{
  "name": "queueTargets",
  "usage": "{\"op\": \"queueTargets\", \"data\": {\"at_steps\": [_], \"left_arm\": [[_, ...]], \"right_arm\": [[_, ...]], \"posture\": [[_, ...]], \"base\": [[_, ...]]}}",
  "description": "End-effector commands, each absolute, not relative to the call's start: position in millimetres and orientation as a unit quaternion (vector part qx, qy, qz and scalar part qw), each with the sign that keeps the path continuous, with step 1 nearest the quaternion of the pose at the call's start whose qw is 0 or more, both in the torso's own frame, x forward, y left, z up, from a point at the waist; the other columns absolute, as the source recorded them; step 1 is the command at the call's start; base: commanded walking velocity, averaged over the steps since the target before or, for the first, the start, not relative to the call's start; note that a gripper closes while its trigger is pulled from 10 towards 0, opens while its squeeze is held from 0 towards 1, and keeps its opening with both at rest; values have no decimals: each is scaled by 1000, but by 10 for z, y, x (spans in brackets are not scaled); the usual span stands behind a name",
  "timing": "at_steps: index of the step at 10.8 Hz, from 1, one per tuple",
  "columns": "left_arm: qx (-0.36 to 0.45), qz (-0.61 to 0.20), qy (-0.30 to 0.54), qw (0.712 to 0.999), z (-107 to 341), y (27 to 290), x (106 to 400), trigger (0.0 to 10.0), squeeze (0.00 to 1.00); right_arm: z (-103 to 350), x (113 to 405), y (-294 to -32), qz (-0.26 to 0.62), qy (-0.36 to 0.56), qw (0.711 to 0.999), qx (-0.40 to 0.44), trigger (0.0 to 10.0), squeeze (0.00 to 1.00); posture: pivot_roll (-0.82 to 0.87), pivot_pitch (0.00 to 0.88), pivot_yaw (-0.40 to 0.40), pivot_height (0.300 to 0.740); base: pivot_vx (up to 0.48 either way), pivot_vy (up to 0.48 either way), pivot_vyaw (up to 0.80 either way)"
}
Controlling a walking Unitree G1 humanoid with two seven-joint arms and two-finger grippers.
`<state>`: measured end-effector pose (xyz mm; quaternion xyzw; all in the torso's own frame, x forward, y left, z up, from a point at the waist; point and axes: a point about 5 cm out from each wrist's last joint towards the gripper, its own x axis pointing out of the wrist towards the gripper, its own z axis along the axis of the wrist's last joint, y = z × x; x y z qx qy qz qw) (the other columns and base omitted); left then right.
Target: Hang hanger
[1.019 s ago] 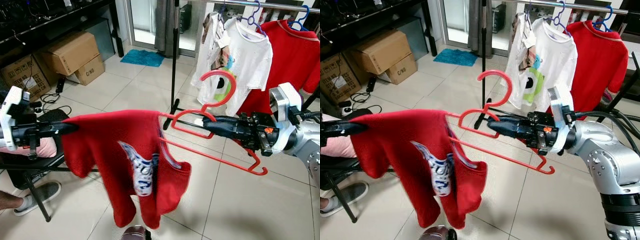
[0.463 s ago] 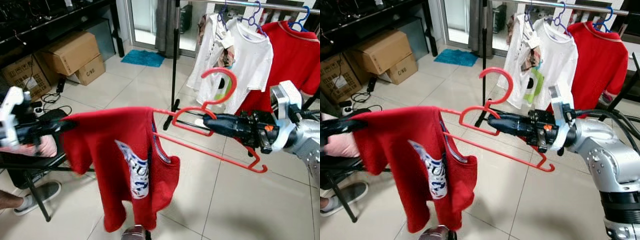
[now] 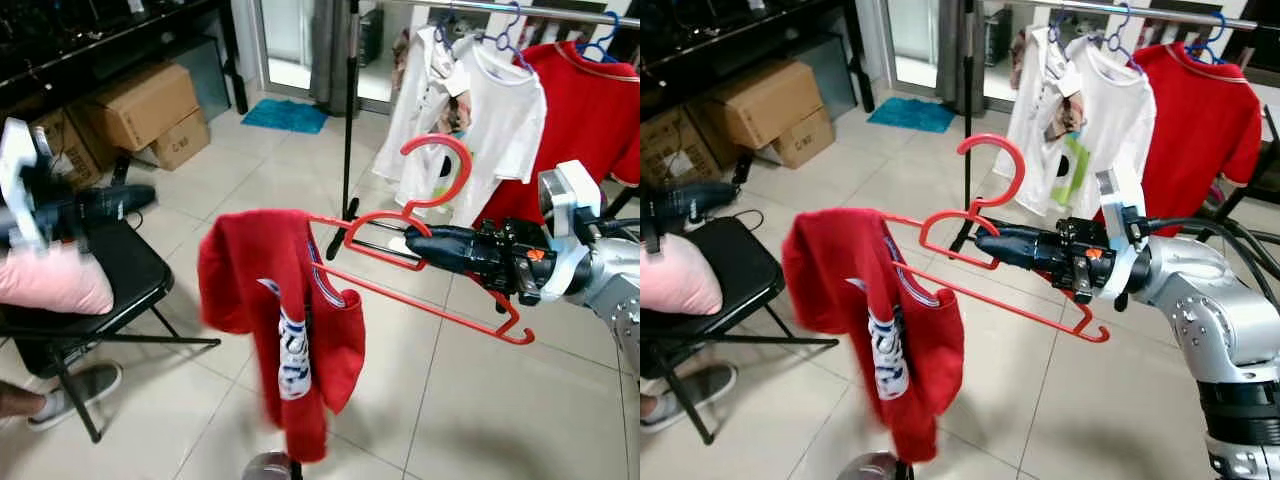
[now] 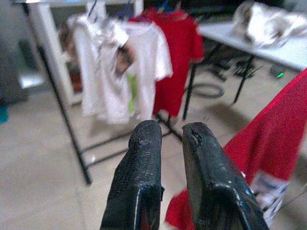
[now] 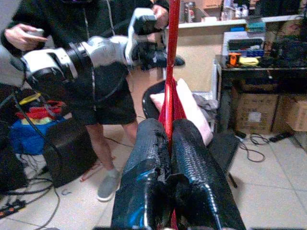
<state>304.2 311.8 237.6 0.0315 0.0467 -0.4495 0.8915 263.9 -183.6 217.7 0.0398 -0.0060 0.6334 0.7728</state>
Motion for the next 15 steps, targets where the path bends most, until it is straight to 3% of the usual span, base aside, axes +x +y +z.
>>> {"op": "queueTargets", "data": {"at_steps": [1, 4, 6, 9, 10, 11, 14, 15], "left_arm": [[18, -487, 26, 873, 2537, 2968, 3140, 10000, 1000], [25, -544, 10, 838, 2693, 2668, 3310, 10000, 1000], [69, -626, 74, 773, 2638, 2374, 3391, 10000, 1000], [81, -649, 95, 751, 2660, 2219, 3442, 10000, 976], [93, -664, 108, 734, 2581, 2140, 3429, 10000, 161], [96, -669, 111, 728, 2553, 2116, 3422, 10000, 0], [91, -700, 110, 700, 2426, 2017, 3351, 9686, 0], [77, -706, 94, 697, 2442, 1995, 3339, 10000, 0]], "right_arm": [[2277, 2714, -1827, 614, -36, 788, 17, 10000, 0], [2274, 2795, -1754, 582, -51, 811, -7, 10000, 0], [2249, 2723, -1587, 601, -62, 796, -38, 10000, 0], [2276, 2671, -1505, 622, -60, 777, -80, 10000, 0], [2285, 2651, -1472, 629, -60, 770, -92, 10000, 0], [2286, 2645, -1463, 630, -60, 768, -97, 10000, 0], [2261, 2630, -1453, 638, -49, 760, -118, 10000, 0], [2254, 2640, -1457, 637, -46, 760, -121, 10000, 0]], "posture": [[54, 0, 62, 740], [54, 0, 74, 740], [35, 0, 106, 740], [31, 0, 119, 740], [26, 0, 122, 740], [24, 0, 122, 740], [17, 0, 108, 740], [14, 0, 103, 740]], "base": [[0, 0, 0], [0, 0, 0], [0, 0, 0], [0, 0, 0], [0, 0, 0], [0, 0, 0], [0, 0, 0], [0, 0, 0]]}}
